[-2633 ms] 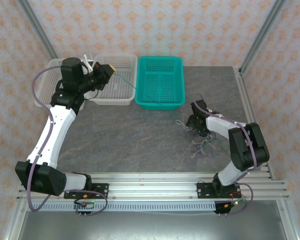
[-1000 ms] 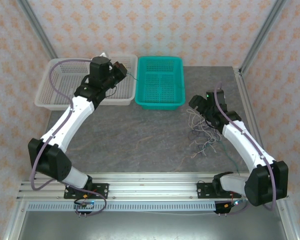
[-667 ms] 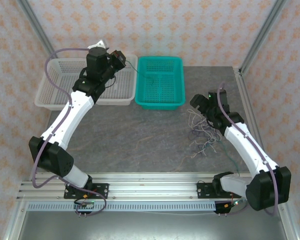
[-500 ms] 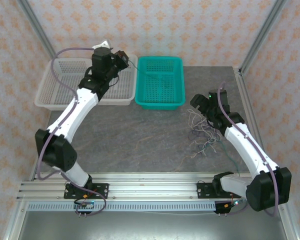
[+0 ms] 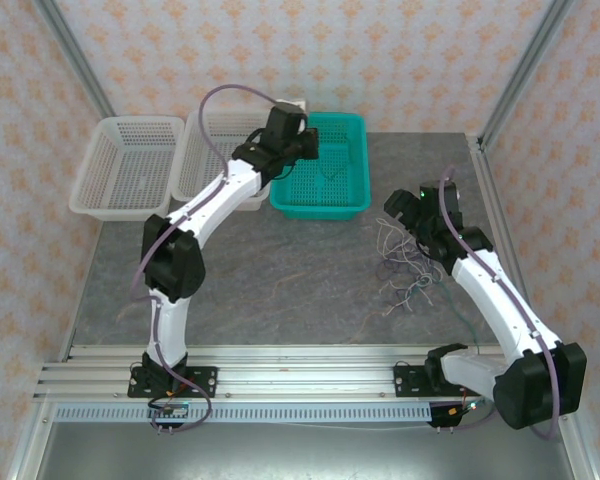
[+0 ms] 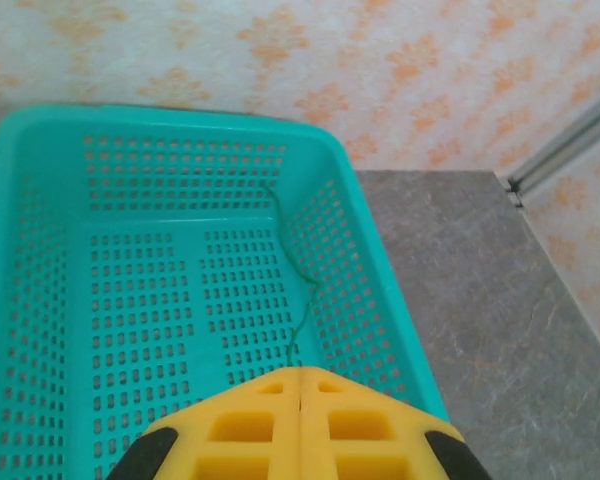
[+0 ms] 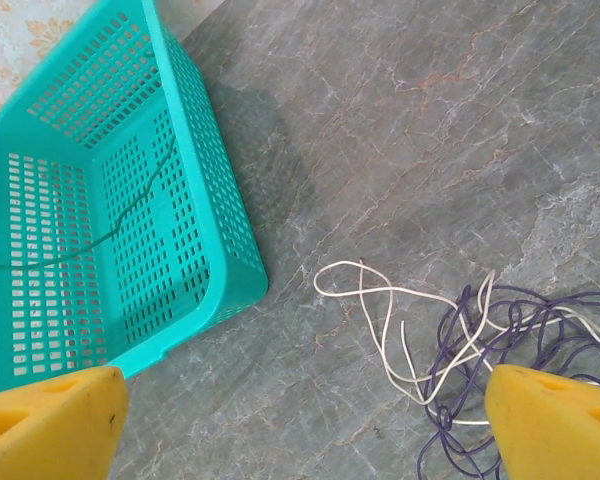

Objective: Untangle the cables

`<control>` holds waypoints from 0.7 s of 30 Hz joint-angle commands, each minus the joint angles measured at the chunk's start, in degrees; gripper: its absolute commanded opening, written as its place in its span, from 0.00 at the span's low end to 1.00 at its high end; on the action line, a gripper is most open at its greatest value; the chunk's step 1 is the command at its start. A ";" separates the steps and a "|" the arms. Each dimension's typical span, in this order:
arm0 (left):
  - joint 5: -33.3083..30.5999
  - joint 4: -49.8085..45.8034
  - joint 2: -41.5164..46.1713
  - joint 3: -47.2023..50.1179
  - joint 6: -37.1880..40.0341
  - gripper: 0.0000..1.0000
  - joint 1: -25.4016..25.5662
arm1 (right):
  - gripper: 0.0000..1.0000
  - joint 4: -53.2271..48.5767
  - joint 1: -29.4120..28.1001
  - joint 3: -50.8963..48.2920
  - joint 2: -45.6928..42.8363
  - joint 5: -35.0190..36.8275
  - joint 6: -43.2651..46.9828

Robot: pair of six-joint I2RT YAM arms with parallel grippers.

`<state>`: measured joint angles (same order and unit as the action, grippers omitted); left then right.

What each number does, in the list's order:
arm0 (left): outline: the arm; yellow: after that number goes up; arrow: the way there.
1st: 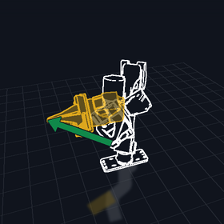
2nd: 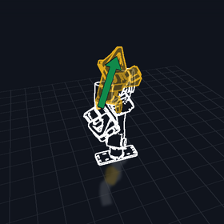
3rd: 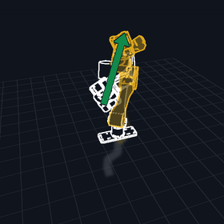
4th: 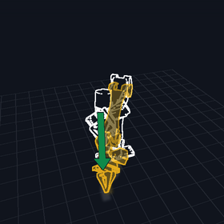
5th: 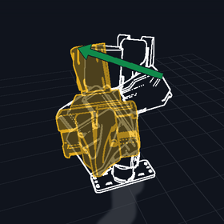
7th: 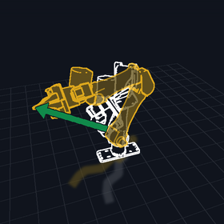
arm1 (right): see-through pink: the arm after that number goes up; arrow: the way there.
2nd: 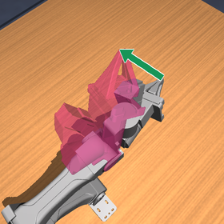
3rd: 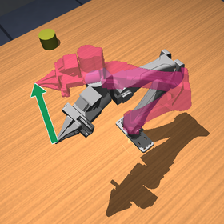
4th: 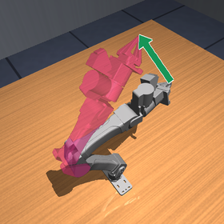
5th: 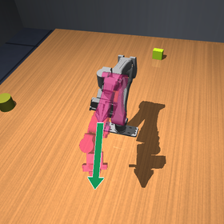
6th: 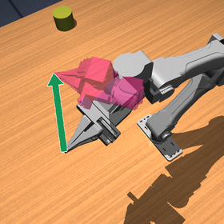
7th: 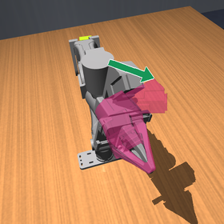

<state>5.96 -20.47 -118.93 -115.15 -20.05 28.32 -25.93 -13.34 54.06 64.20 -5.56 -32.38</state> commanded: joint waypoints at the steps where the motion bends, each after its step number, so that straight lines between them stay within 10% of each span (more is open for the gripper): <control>1: -5.16 -9.92 -5.35 -7.06 5.89 0.00 1.23 | 0.93 -1.75 0.33 -0.36 -0.84 1.81 -0.06; 9: -9.22 -16.53 -16.86 -16.34 2.79 0.00 1.74 | 0.93 -3.63 0.34 0.60 -1.25 2.20 0.36; 15: -10.24 -19.20 -18.52 -20.87 0.32 0.51 1.79 | 0.93 -3.94 0.36 0.39 -2.26 2.76 0.60; 21: -14.00 -19.78 -14.59 -23.51 -0.25 0.81 1.41 | 0.93 -3.43 0.34 0.25 -2.19 2.51 0.29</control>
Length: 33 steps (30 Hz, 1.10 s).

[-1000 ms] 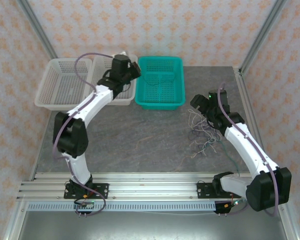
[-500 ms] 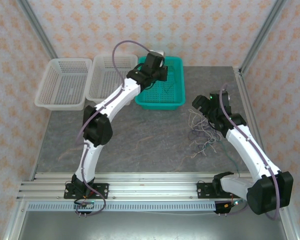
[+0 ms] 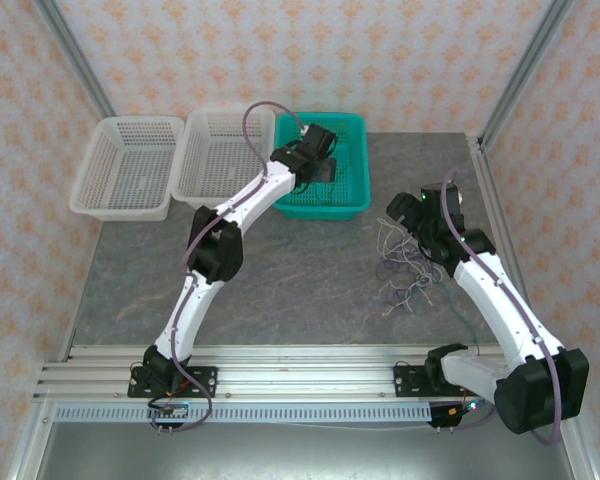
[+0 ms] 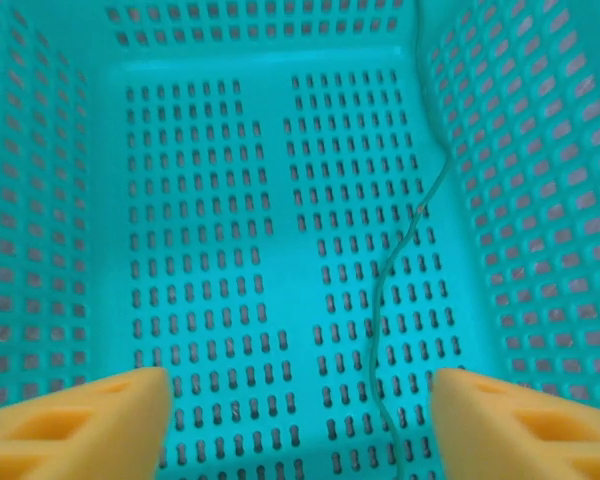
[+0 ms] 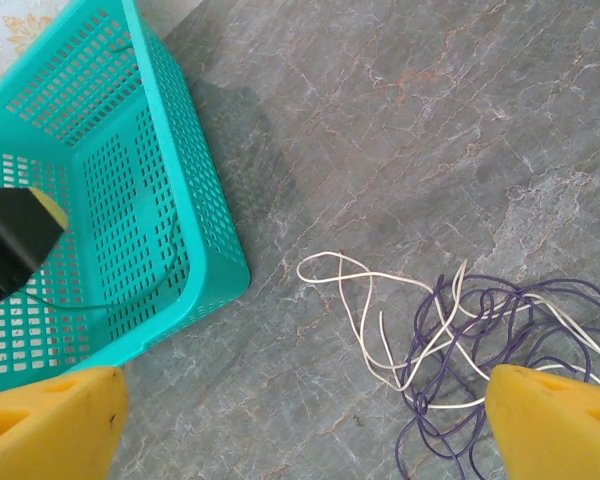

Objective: Untangle the cables

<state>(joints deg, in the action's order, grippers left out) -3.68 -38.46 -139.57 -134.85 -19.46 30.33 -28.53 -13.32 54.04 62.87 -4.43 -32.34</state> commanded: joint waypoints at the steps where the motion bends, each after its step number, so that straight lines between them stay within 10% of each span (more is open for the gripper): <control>1: -5.41 -2.62 6.40 -4.77 -1.02 0.92 -0.74 | 0.93 -0.82 0.34 0.20 -0.83 1.35 0.10; 7: -9.71 -7.46 10.52 -8.51 -3.22 1.00 -4.52 | 0.93 -0.82 0.31 0.12 -0.93 1.35 -0.15; 15: 7.65 -6.90 20.32 -6.41 -3.65 0.99 -6.15 | 0.93 -0.81 1.13 -2.63 -0.76 1.25 -3.08; 25: 31.51 8.91 40.39 22.29 -0.65 0.99 1.41 | 0.92 -10.66 5.13 -3.68 11.41 -2.71 -7.19; 33: 30.27 22.32 51.83 44.24 -2.21 0.99 7.79 | 0.90 -13.18 11.78 -6.65 22.87 -7.74 -9.01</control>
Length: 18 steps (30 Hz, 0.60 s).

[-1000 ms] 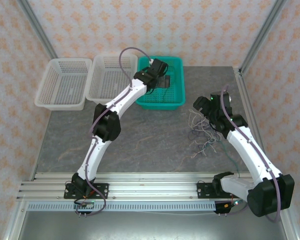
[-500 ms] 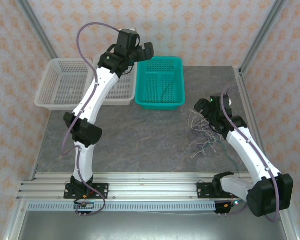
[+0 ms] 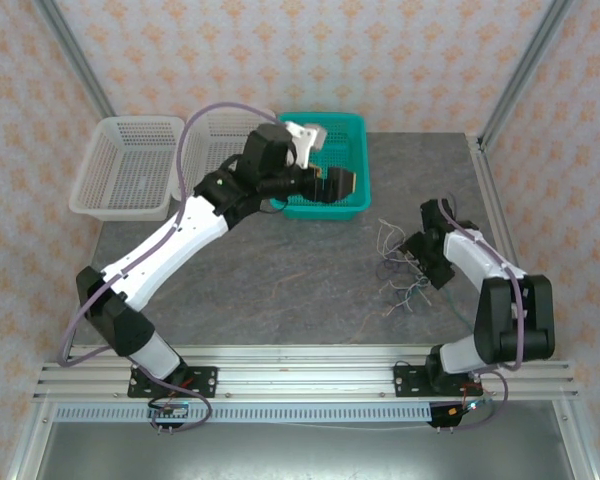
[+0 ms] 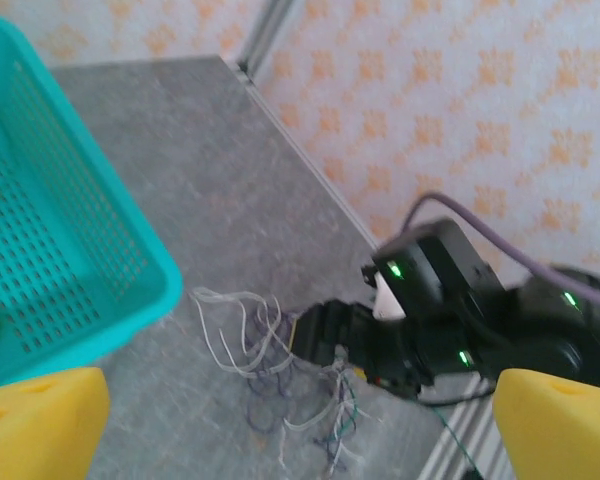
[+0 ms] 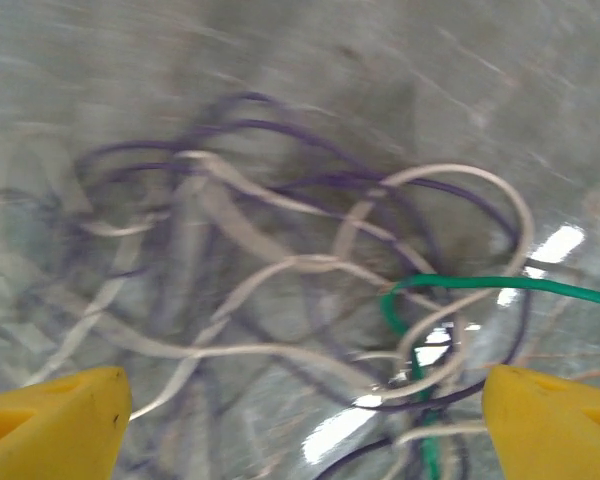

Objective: Untangle the cables

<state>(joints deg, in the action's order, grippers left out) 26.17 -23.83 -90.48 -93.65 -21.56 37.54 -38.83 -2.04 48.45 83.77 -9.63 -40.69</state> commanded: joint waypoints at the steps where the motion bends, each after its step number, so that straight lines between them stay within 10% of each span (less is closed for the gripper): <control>1: 0.08 8.06 3.14 3.90 -0.70 0.99 0.90 | 0.87 -2.26 0.49 -0.98 3.38 -3.47 0.03; 5: -1.54 8.51 3.89 5.23 -1.17 0.99 1.56 | 0.64 0.21 0.45 0.51 9.64 -5.62 2.86; 11: -4.96 4.92 3.83 2.84 0.18 1.00 1.55 | 0.00 1.36 -2.14 4.20 4.65 5.75 12.74; 18: -11.99 2.28 4.43 1.10 -3.24 1.00 1.10 | 0.00 7.27 -8.20 10.16 -10.98 15.24 34.61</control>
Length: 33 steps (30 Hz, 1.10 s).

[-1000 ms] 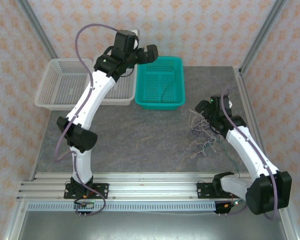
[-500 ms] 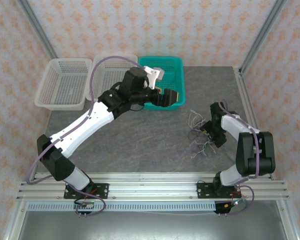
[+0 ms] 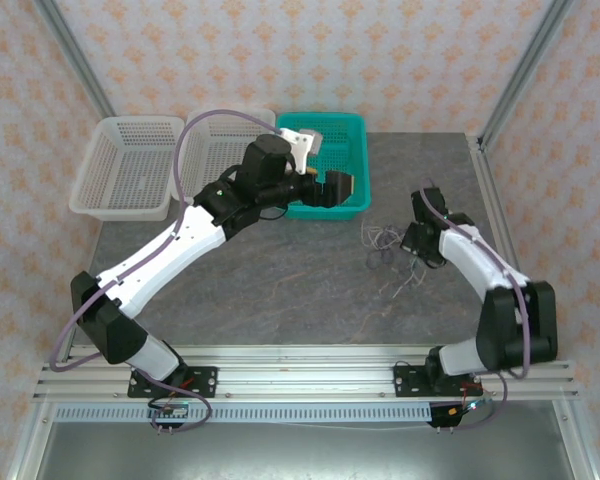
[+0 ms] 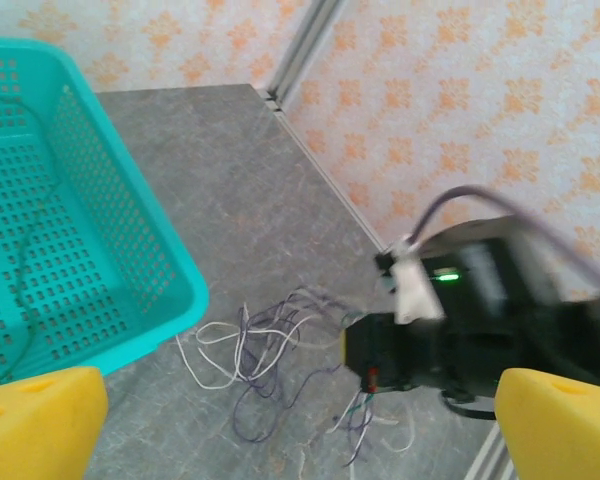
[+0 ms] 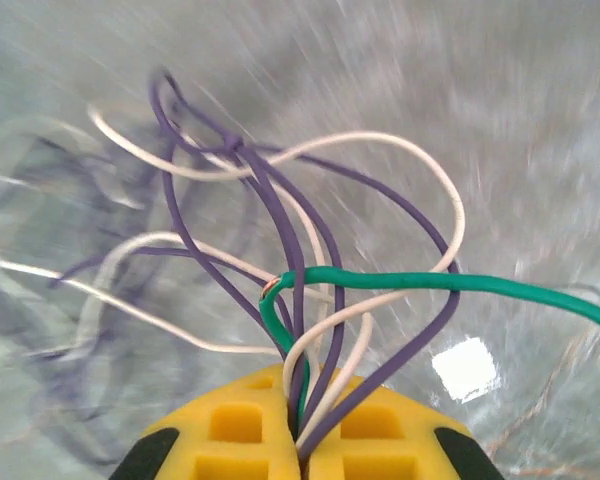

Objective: Untangle the cables

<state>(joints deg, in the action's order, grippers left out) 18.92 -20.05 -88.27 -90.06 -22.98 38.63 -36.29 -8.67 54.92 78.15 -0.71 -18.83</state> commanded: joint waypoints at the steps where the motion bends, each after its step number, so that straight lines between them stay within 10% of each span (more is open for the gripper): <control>1: -5.75 -2.32 2.09 -3.06 -3.57 1.00 -0.41 | 0.00 5.73 -2.77 4.47 -6.77 6.41 16.67; 11: -1.50 -8.99 0.84 -7.31 -15.44 0.90 -8.09 | 0.00 8.25 -11.24 -0.55 -16.25 -17.61 65.42; 19: 8.79 -19.64 -9.17 -15.59 -20.64 0.89 -8.32 | 0.00 6.36 -16.68 -6.94 -20.14 -11.91 94.27; 33: 14.35 -9.25 -28.95 -25.35 -25.43 0.89 -2.96 | 0.00 13.77 -20.60 -9.08 -18.46 -10.65 101.46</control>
<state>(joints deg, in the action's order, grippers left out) 31.24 -32.64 -115.90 -110.74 -48.18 34.61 -24.80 -28.75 45.19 59.09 -11.77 80.75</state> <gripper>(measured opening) 0.894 0.067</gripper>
